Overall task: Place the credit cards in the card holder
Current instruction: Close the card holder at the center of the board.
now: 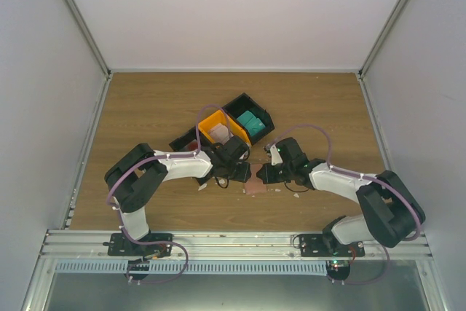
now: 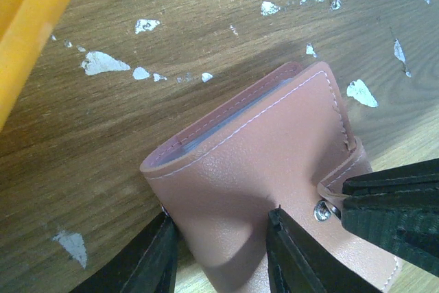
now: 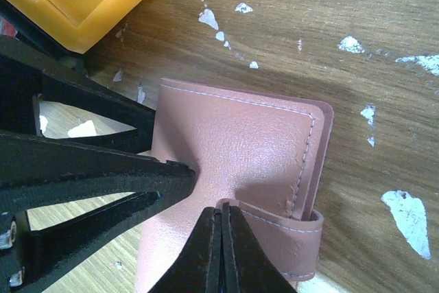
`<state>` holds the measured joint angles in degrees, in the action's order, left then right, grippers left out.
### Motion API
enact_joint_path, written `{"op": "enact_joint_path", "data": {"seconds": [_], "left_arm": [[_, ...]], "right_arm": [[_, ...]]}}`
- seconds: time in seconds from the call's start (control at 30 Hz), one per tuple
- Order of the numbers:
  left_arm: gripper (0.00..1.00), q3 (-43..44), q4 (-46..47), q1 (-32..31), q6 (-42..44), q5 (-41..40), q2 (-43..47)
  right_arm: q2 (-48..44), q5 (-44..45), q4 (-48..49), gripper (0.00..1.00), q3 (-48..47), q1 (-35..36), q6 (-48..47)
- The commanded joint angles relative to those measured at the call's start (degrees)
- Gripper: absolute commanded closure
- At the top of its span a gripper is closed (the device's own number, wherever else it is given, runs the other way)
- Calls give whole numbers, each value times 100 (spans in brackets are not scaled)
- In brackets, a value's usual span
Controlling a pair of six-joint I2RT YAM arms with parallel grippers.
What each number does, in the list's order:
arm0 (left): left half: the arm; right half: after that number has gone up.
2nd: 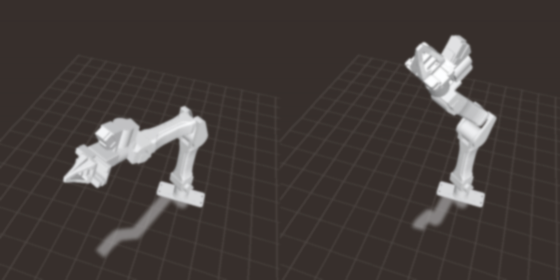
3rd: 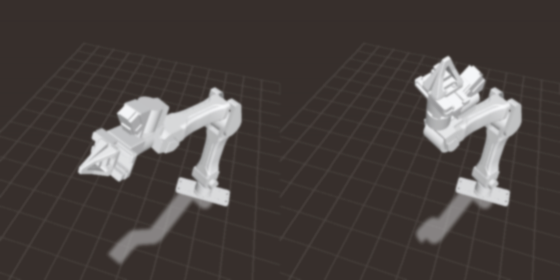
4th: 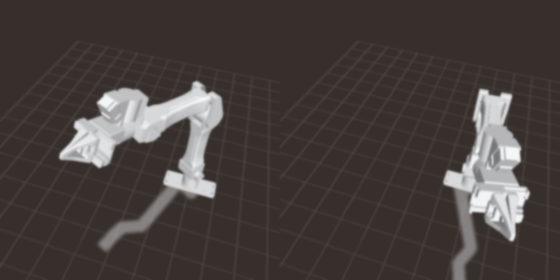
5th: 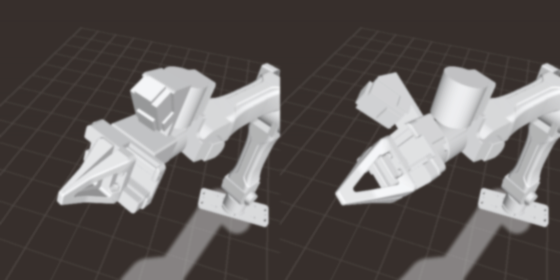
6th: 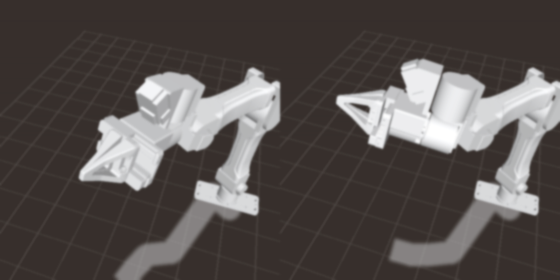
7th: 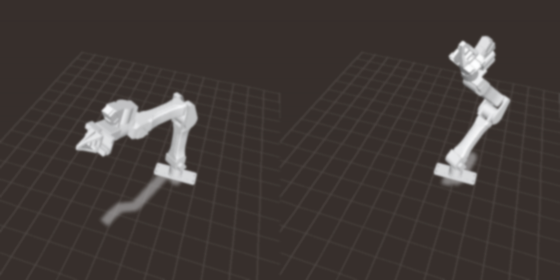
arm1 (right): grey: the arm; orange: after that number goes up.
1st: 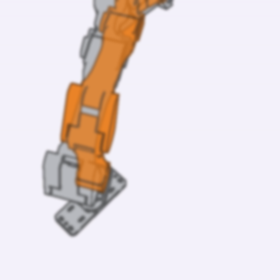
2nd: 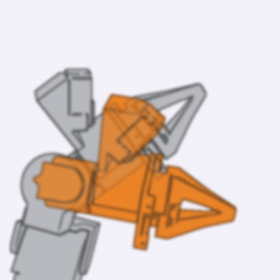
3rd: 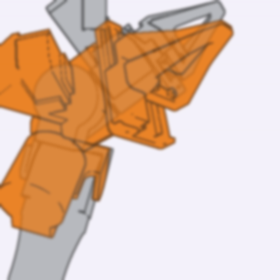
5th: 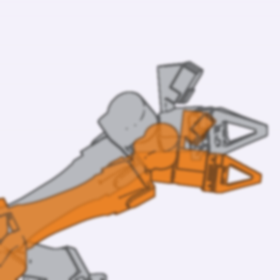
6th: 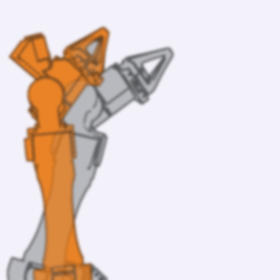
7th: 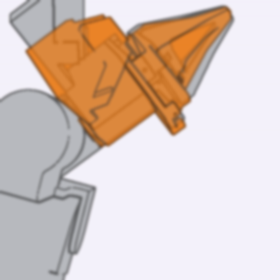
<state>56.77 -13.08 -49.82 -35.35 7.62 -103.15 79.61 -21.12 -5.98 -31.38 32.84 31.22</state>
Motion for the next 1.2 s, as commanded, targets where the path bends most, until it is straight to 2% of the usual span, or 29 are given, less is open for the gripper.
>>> {"op": "enact_joint_path", "data": {"seconds": [0.0,0.77,1.17], "left_arm": [[62,-298,-610,-19,28,-146,-430],[63,-288,-609,-19,20,-140,-460],[64,-225,-654,-19,22,-158,-521]], "right_arm": [[172,-313,-231,100,91,22,-181],[670,46,-643,100,-73,339,-253],[279,44,-829,99,75,432,-108]]}}
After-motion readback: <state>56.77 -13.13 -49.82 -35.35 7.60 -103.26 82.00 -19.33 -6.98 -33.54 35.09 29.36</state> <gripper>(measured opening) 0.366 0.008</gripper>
